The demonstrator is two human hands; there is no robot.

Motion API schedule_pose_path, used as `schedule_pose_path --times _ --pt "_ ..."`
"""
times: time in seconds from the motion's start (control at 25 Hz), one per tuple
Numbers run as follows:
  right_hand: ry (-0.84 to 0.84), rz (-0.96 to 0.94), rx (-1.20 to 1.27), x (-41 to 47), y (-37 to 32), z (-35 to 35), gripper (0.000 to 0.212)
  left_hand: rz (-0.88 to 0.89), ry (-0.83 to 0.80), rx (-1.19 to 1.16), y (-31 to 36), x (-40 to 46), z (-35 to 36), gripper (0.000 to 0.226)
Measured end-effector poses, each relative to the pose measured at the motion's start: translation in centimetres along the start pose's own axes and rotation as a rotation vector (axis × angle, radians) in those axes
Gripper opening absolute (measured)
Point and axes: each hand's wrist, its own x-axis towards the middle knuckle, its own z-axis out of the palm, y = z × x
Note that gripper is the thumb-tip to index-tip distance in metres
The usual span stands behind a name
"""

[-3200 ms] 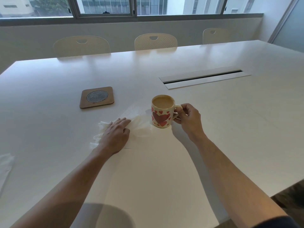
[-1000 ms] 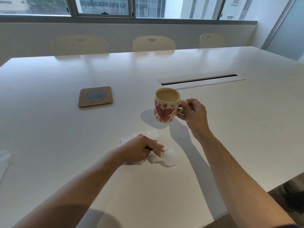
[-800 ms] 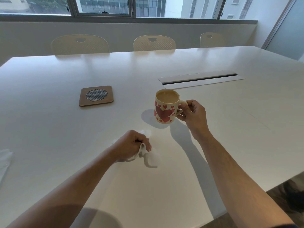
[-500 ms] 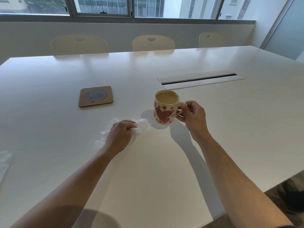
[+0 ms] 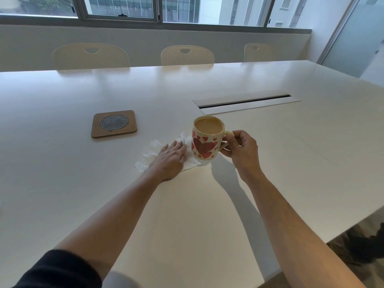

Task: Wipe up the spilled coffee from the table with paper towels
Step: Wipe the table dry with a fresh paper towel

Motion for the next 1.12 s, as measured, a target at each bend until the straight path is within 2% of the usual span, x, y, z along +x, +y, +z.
schedule_pose_path --times 0.2,0.32,0.52,0.64,0.76,0.92,1.12 --pt "0.017 0.000 0.016 -0.1 -0.2 -0.5 0.014 0.238 -0.043 -0.026 1.5 0.9 0.8 0.047" --pt "0.022 0.000 0.028 -0.1 -0.2 -0.6 0.015 0.264 -0.047 -0.143 2.9 -0.2 0.9 0.040" --pt "0.026 -0.012 0.024 0.0 -0.2 -0.3 0.015 0.358 -0.102 -0.315 5.0 -3.6 1.1 0.043" --pt "0.020 -0.021 -0.011 0.4 -0.2 0.1 0.014 0.318 -0.167 -0.325 5.3 -5.5 0.7 0.038" --pt "0.003 -0.015 -0.002 0.6 0.2 0.6 0.014 0.181 -0.247 -0.460 5.5 -7.5 0.0 0.039" --pt "-0.014 0.004 0.055 0.6 1.5 1.0 0.015 0.034 -0.200 -0.643 5.1 -9.8 -0.9 0.043" --pt "-0.019 0.022 0.058 0.6 3.1 1.2 0.015 0.026 -0.145 -0.786 4.5 -11.4 -1.0 0.026"
